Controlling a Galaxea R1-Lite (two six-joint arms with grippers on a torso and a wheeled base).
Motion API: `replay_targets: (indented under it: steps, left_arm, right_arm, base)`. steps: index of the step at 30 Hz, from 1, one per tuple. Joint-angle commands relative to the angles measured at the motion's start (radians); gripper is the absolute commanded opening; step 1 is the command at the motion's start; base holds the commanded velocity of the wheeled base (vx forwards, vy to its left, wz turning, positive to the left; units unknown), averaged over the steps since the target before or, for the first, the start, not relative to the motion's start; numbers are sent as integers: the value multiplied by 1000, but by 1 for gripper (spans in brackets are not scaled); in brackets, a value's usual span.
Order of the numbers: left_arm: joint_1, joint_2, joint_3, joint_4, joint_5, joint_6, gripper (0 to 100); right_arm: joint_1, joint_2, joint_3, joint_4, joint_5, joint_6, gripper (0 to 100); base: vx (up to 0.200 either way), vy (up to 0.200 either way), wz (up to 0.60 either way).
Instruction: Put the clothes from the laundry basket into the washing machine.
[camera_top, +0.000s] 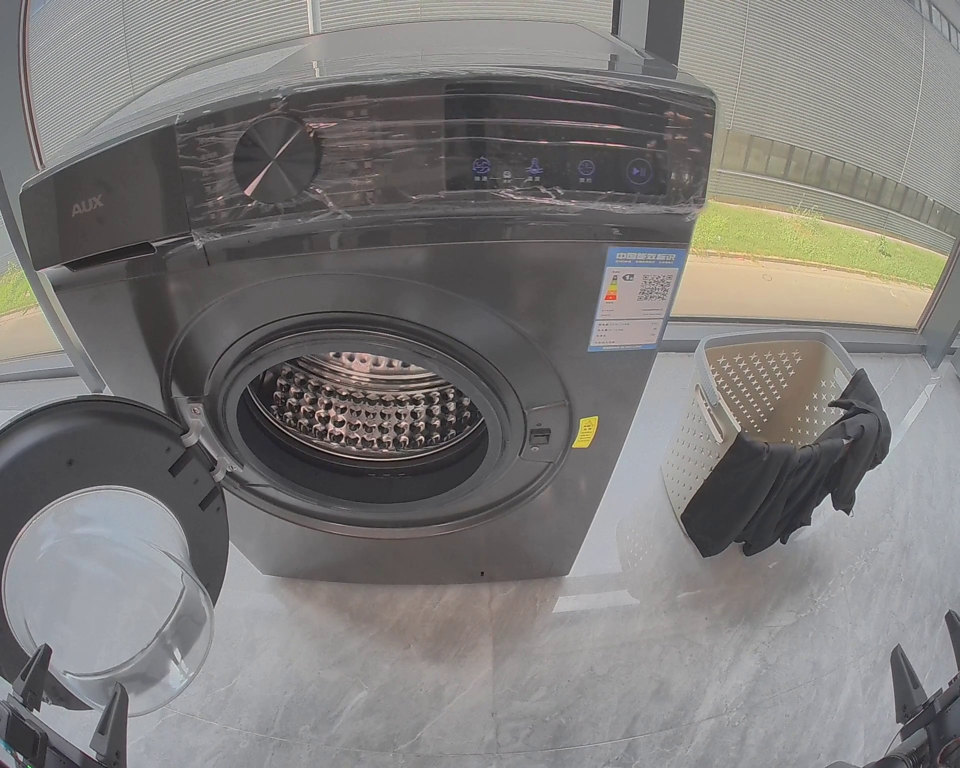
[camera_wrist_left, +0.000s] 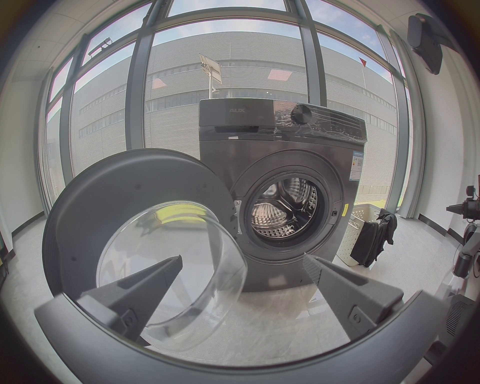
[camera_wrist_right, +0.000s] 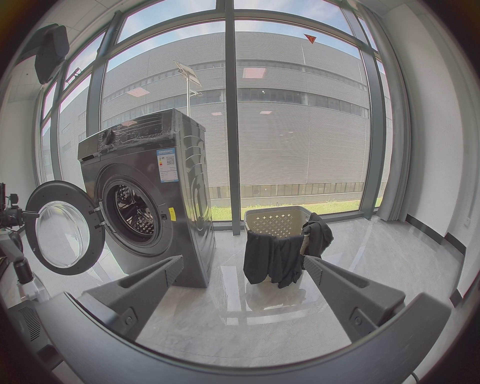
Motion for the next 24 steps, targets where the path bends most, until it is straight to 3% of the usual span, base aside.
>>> replay_targets:
  steps: [1, 24]
  left_arm:
    - [0, -17, 15, 0, 0, 1, 100]
    - [0, -17, 15, 0, 2, -5, 100]
  right_arm:
    - [0, -14, 18, -1, 0, 0, 100]
    - [0, -14, 18, -1, 0, 0, 100]
  base:
    - [0, -200, 0]
    - [0, -200, 0]
